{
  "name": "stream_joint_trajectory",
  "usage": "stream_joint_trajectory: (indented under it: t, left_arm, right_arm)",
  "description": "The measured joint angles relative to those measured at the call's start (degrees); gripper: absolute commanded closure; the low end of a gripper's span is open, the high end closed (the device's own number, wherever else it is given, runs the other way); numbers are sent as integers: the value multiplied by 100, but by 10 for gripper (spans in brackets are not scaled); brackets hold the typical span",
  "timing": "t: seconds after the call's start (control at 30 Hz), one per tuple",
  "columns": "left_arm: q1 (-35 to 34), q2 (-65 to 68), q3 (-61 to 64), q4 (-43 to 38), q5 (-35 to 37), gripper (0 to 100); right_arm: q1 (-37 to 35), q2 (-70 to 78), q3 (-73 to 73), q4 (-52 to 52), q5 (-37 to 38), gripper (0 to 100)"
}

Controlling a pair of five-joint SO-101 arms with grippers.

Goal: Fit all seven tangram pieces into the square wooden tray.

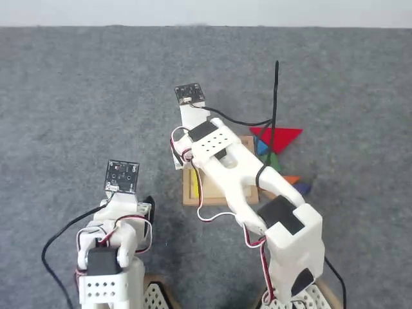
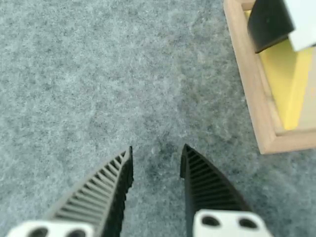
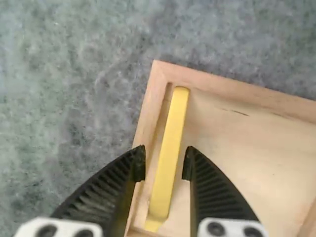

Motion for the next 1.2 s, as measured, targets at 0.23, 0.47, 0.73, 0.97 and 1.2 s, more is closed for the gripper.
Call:
stream_joint_trajectory:
  t: [0.23,0.47,0.73,0.97,1.2]
  left_arm:
    - [0,0,0,0,0,847]
    - [0,0,0,0,0,847]
    - [0,0,0,0,0,847]
    - [0,0,0,0,0,847]
    - [0,0,0,0,0,847]
  right_arm:
    - [35,0,0,0,9,862]
    - [35,0,0,0,193,862]
    - [229,0,0,0,211,862]
    - [246,0,0,0,211,861]
    - [246,0,0,0,220,858]
